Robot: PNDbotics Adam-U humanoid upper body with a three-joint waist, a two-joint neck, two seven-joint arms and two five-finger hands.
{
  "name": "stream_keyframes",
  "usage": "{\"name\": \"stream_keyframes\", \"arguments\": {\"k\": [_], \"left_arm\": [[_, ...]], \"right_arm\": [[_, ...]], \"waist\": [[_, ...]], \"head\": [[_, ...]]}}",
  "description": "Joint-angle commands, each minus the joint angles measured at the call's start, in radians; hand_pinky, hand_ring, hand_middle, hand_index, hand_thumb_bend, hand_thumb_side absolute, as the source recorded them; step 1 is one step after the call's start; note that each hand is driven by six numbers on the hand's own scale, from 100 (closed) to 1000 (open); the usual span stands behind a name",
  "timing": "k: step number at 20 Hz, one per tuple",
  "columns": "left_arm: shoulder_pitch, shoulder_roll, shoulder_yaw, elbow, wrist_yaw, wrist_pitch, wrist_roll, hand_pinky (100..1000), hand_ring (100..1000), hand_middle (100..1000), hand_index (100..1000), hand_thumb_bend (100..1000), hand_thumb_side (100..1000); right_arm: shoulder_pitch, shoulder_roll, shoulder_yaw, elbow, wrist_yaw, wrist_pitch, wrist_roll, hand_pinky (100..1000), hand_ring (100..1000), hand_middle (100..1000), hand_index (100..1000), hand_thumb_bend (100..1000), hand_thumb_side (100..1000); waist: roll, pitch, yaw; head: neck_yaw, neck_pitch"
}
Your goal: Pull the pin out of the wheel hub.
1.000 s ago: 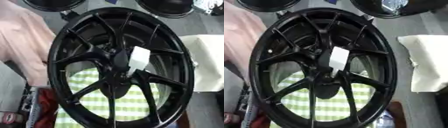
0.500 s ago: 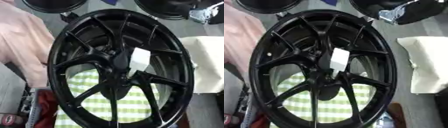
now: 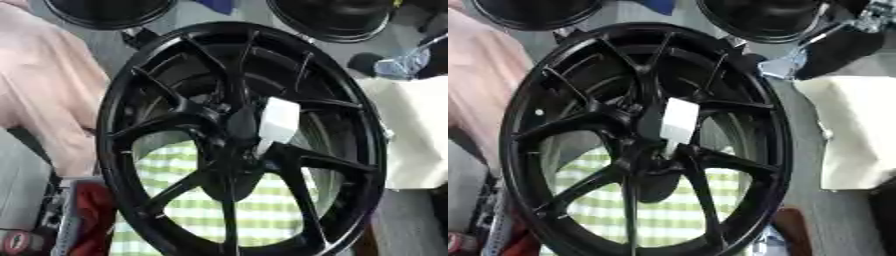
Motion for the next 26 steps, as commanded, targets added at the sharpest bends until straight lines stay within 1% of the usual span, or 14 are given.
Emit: {"name": "stream_keyframes", "arguments": {"k": [1,4,11,17,23,24,26], "left_arm": [[-0.007,0.027,0.000,-0.020,-0.005,0.000,-0.004,833,647,695,837,134,823],[-0.007,0.028,-0.002,-0.020,-0.005,0.001,-0.006,833,647,695,837,134,824],[-0.008,0.030,-0.006,-0.020,-0.003,0.004,-0.011,832,648,696,837,132,825],[-0.004,0.031,-0.008,-0.020,0.000,0.006,-0.012,832,649,696,837,132,825],[0.000,0.035,-0.010,-0.020,0.001,0.009,-0.014,832,650,697,837,131,826],[0.001,0.035,-0.010,-0.020,0.001,0.010,-0.014,832,650,697,838,131,826],[0.002,0.036,-0.010,-0.020,0.001,0.010,-0.014,832,650,697,838,131,826]], "right_arm": [[-0.009,-0.046,0.011,-0.012,0.010,-0.025,0.009,892,828,749,787,408,337],[-0.012,-0.052,0.035,-0.012,0.010,-0.025,0.006,891,826,747,786,416,340],[-0.046,-0.058,0.111,-0.012,-0.003,0.020,0.001,889,824,747,786,427,347],[-0.112,-0.045,0.185,-0.012,-0.032,0.084,0.005,887,822,748,789,433,369],[-0.201,-0.016,0.275,-0.012,-0.073,0.174,0.056,886,828,748,792,445,372],[-0.215,-0.010,0.284,-0.012,-0.077,0.182,0.065,888,831,751,795,442,367],[-0.238,-0.001,0.296,-0.012,-0.075,0.179,0.081,889,834,755,799,446,364]], "waist": [[0.003,-0.023,0.000],[0.001,-0.021,0.001],[-0.002,-0.022,0.002],[-0.003,-0.030,-0.006],[-0.004,-0.037,-0.026],[-0.005,-0.038,-0.030],[-0.006,-0.040,-0.034]], "head": [[0.002,-0.010],[0.004,-0.008],[0.003,-0.001],[0.003,0.010],[0.011,0.024],[0.013,0.025],[0.016,0.027]]}}
